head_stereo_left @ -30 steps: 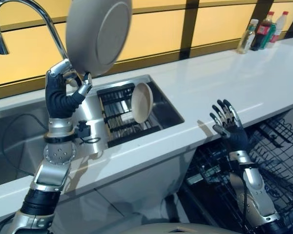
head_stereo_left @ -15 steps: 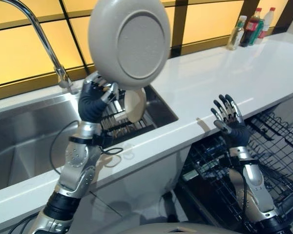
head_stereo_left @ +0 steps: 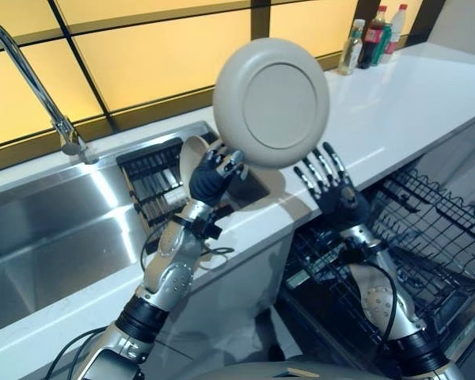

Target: Pick up plates and place into dishwasher.

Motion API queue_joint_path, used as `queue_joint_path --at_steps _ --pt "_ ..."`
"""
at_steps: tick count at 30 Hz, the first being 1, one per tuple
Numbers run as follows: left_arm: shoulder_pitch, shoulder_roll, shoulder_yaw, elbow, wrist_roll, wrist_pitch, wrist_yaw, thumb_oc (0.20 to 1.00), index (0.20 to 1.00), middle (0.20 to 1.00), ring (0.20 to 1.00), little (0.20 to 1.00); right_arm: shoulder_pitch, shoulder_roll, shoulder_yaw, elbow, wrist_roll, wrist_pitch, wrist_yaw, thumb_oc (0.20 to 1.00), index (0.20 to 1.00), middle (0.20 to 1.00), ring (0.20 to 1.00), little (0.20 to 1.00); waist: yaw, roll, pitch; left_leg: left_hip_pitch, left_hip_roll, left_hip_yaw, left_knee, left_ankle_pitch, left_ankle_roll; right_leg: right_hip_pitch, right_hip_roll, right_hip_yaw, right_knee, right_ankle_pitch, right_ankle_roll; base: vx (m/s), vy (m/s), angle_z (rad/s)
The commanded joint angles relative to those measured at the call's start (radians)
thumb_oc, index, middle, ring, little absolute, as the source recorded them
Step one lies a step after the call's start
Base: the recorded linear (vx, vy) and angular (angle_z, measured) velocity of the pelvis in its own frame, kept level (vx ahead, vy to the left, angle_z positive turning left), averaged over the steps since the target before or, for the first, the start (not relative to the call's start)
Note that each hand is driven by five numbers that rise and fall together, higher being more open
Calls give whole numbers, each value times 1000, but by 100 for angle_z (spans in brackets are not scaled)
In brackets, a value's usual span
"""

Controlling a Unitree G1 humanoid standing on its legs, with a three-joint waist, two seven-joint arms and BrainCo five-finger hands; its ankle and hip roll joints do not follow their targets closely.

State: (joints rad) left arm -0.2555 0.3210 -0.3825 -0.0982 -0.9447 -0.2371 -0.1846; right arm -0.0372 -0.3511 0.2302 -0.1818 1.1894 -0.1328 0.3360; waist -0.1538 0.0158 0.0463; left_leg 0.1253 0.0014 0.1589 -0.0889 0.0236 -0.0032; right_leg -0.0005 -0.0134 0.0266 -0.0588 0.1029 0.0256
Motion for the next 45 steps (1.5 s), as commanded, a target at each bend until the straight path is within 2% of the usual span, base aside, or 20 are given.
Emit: queue_joint_path --at_steps 1,6,12,16,21,27,30,35,40,45 --pt "-69 -19 -11 62 -61 -11 -83 200 200 200 200 200 -85 56 28 -9 113 83 99 1000 1000 1000 1000 1000 2 -23 -57 -36 1 -10 2 -33 34 18 -62 -4 63 -55 86 25 -13 -6" --pt "-50 -30 -10 76 -92 -6 -122 200 200 200 200 200 -99 74 36 -13 174 117 93 1000 1000 1000 1000 1000 10 -22 -59 -38 1 -16 2 -30 34 20 -61 -5 63 -54 84 5 -7 -3" --pt "-34 -33 -16 80 -87 3 -128 200 200 200 200 200 -115 87 42 -22 227 129 98 1000 1000 1000 1000 1000 19 -24 -61 -39 0 -22 2 -28 35 24 -60 -10 54 -49 82 0 0 0" --pt "-22 -39 -14 90 -101 -3 -154 200 200 200 200 200 -127 90 40 -26 228 127 55 1000 1000 1000 1000 1000 24 -25 -62 -41 1 -26 2 -26 34 25 -60 -11 53 -47 82 0 0 0" --pt "-16 -39 -15 71 -130 -54 -203 200 200 200 200 200 -129 96 19 9 253 78 -83 1000 1000 1000 1000 1000 26 -26 -65 -44 3 -29 2 -22 31 25 -61 -12 46 -40 81 0 0 0" --pt "-25 -15 -9 8 -116 -100 -166 200 200 200 200 200 -112 122 28 43 224 -26 -158 1000 1000 1000 1000 1000 30 -23 -64 -46 6 -29 2 -16 31 26 -64 -19 42 -36 81 0 0 0" --pt "-20 -8 9 -21 -109 -117 -156 200 200 200 200 200 -100 136 10 44 250 -65 -157 1000 1000 1000 1000 1000 31 -21 -61 -45 5 -30 2 -16 30 29 -65 -21 41 -34 82 0 0 0" --pt "-18 -10 31 -44 -112 -125 -140 200 200 200 200 200 -89 156 -9 24 263 -83 -167 1000 1000 1000 1000 1000 30 -17 -58 -44 3 -32 2 -16 32 26 -67 -19 45 -34 84 0 0 0" --pt "-12 -18 29 -44 -99 -114 -133 200 200 200 200 200 -80 155 -1 10 261 -56 -153 1000 1000 1000 1000 1000 28 -15 -58 -46 2 -31 2 -16 31 25 -68 -16 44 -32 85 0 0 0" --pt "-10 -16 19 -37 -82 -99 -132 200 200 200 200 200 -86 135 18 -12 254 -24 -98 1000 1000 1000 1000 1000 32 -17 -57 -48 1 -36 2 -17 32 24 -68 -20 42 -33 85 0 0 0"
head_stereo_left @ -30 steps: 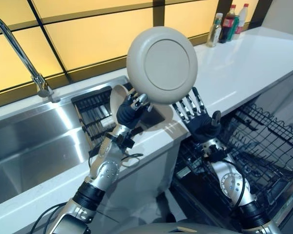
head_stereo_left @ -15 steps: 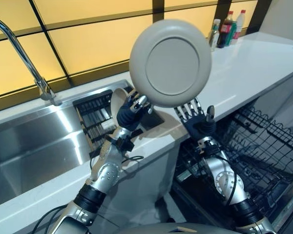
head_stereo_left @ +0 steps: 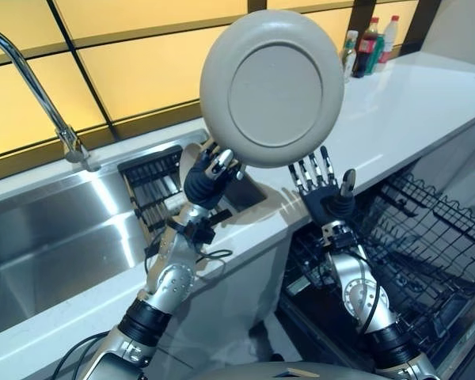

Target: Pick up plates and place into dishwasher.

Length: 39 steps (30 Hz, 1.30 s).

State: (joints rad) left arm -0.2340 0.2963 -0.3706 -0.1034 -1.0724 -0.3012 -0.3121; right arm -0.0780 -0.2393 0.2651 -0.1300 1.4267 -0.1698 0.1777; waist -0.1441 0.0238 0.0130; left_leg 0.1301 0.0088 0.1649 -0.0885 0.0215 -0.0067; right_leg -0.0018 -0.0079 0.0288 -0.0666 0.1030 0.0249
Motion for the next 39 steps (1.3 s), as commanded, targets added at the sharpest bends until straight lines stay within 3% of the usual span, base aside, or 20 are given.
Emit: queue_joint_path --at_steps 1,14,26,27,28,29,39 --pt "-31 8 5 -28 43 -28 -7 200 200 200 200 200 -49 19 -11 -68 6 21 67 1000 1000 1000 1000 1000 23 -26 -24 -53 -6 -43 1 -15 36 25 -74 -23 50 -33 86 0 0 0" --pt "-23 -20 -59 85 63 24 -25 200 200 200 200 200 -160 -10 52 -117 13 131 126 1000 1000 1000 1000 1000 37 -34 -28 -56 -4 -50 1 -12 33 31 -69 -31 47 -39 79 -1 -2 -1" --pt "-14 -19 -65 184 107 25 -34 200 200 200 200 200 -195 -13 37 -134 -11 120 130 1000 1000 1000 1000 1000 40 -38 -31 -58 -2 -53 1 -11 33 32 -70 -33 50 -41 80 0 0 0" --pt "-13 -20 -63 190 107 25 -35 200 200 200 200 200 -196 -13 36 -135 -22 113 126 561 561 561 561 561 40 -38 -31 -58 -1 -52 1 -10 32 31 -71 -33 50 -41 80 0 0 0" --pt "-11 -20 -61 193 107 24 -36 200 200 200 200 200 -197 -13 36 -136 -30 109 125 325 325 325 325 325 40 -38 -31 -57 -1 -51 1 -10 32 32 -71 -33 50 -40 81 0 0 0" --pt "-10 -21 -55 197 108 25 -40 200 200 200 200 200 -196 -13 31 -138 -40 107 126 200 200 200 200 200 41 -38 -30 -58 -1 -51 1 -10 32 32 -71 -32 50 -40 80 0 0 0" --pt "-9 -19 -50 200 154 7 -7 200 200 200 200 200 -195 -25 17 -130 -135 88 81 200 200 200 200 200 37 -37 -26 -57 1 -47 1 -8 32 30 -73 -28 51 -38 81 0 0 0"
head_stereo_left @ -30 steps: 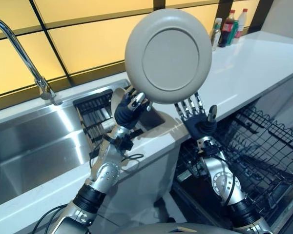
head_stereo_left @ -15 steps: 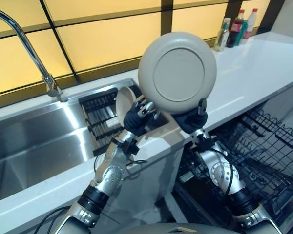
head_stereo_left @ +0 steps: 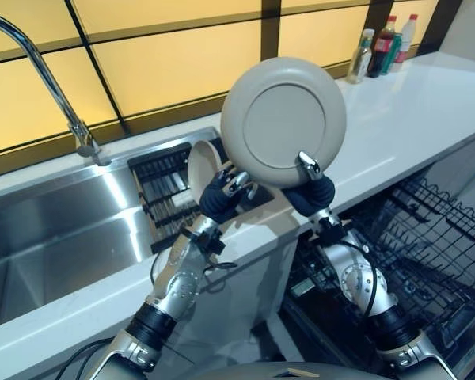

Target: Pick up plates and place into dishwasher.

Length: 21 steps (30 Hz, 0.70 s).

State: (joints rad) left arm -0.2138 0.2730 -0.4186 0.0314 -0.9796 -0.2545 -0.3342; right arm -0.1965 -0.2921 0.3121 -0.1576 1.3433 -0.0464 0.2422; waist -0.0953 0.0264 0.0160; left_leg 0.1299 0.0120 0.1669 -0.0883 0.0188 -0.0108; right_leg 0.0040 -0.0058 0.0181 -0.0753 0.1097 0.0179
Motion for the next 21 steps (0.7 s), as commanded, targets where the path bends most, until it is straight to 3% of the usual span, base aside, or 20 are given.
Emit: queue_joint_path --at_steps 1,16,17,18,21 --pt "-27 8 3 68 68 -40 17 200 200 200 200 200 -73 23 -34 -103 -60 -35 16 200 200 200 200 200 -12 -39 -29 -57 -2 -49 1 -6 37 24 -74 -16 60 -46 88 0 0 0" --pt "1 24 27 64 129 -37 87 200 200 200 200 200 -2 -5 -105 -94 -130 -71 -30 200 200 200 200 200 -34 -40 -19 -49 6 -30 1 -8 38 19 -71 -2 63 -42 91 0 0 0" --pt "7 24 32 59 118 -37 94 922 922 922 922 922 6 -6 -115 -92 -133 -71 -32 200 200 200 200 200 -36 -40 -19 -49 7 -28 1 -8 37 18 -70 1 63 -42 92 0 0 0" --pt "13 19 39 55 102 -37 87 1000 1000 1000 1000 1000 19 -10 -125 -91 -138 -74 -36 200 200 200 200 200 -39 -41 -18 -49 7 -26 1 -8 38 17 -70 5 63 -40 93 0 0 0" --pt "26 14 49 8 75 -58 94 1000 1000 1000 1000 1000 45 -18 -146 -97 -145 -89 -43 200 200 200 200 200 -45 -43 -13 -50 9 -20 1 -9 38 11 -69 13 63 -36 95 0 -23 -3"
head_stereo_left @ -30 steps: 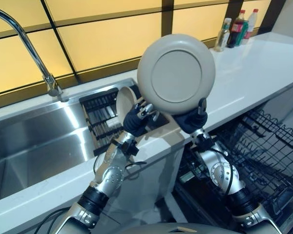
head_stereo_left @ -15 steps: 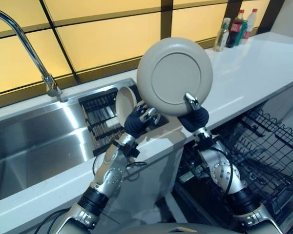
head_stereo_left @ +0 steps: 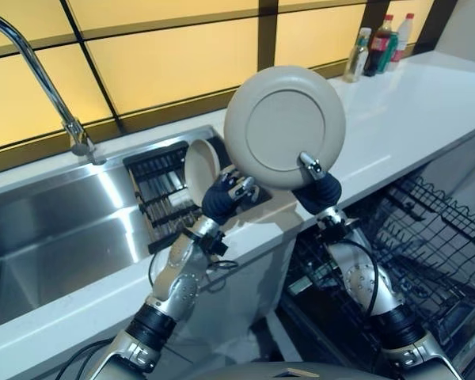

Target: Pick up plates and place into dishwasher.

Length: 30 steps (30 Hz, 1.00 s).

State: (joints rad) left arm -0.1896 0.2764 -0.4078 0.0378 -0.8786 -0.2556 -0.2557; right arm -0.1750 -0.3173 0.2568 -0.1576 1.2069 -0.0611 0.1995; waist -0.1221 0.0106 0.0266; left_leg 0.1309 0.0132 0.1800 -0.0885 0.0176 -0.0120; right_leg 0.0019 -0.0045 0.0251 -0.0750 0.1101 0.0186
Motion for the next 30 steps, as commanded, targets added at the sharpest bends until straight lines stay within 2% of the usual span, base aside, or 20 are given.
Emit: queue_joint_path --at_steps 1,4,9,14,19,26,30 --pt "7 9 42 -20 -46 -63 25 1000 1000 1000 1000 1000 30 2 -100 -98 -6 -84 -5 200 200 200 200 200 -20 -29 -21 -51 9 -30 1 -9 39 11 -70 9 63 -36 95 -3 -42 -6" --pt "27 3 75 -71 -111 -80 26 1000 1000 1000 1000 1000 57 -1 -128 -107 4 -112 -16 200 200 200 200 200 -25 -31 -14 -46 9 -22 1 -13 41 7 -70 19 65 -33 97 -1 -51 -11" --pt "72 6 120 -162 -124 -103 28 1000 1000 1000 1000 1000 111 9 -187 -142 5 -169 -54 200 200 200 200 200 -40 -28 -3 -39 9 -8 1 -19 45 -1 -66 45 70 -31 98 -5 -43 -8" --pt "91 26 172 -214 -126 -86 17 1000 1000 1000 1000 1000 149 7 -261 -143 -13 -180 -76 200 200 200 200 200 -59 -21 -2 -25 12 11 1 -23 45 -4 -63 70 76 -30 101 24 -41 -10" --pt "92 26 186 -226 -101 -86 39 1000 1000 1000 1000 1000 176 8 -302 -147 -111 -233 -125 200 200 200 200 200 -81 -17 1 -18 15 23 4 -28 48 -13 -59 97 91 -34 102 24 -44 -12" --pt "115 51 206 -272 -58 -100 12 1000 1000 1000 1000 1000 251 4 -406 -55 -187 -302 -239 200 200 200 200 200 -126 -15 7 -12 20 57 12 -39 50 -40 -51 130 124 -39 109 40 -64 -10" --pt "131 63 219 -299 -87 -90 8 1000 1000 1000 1000 1000 281 10 -451 30 -366 -315 -352 200 200 200 200 200 -139 -13 19 -13 17 66 32 -52 55 -49 -50 144 131 -36 108 51 -57 -14"
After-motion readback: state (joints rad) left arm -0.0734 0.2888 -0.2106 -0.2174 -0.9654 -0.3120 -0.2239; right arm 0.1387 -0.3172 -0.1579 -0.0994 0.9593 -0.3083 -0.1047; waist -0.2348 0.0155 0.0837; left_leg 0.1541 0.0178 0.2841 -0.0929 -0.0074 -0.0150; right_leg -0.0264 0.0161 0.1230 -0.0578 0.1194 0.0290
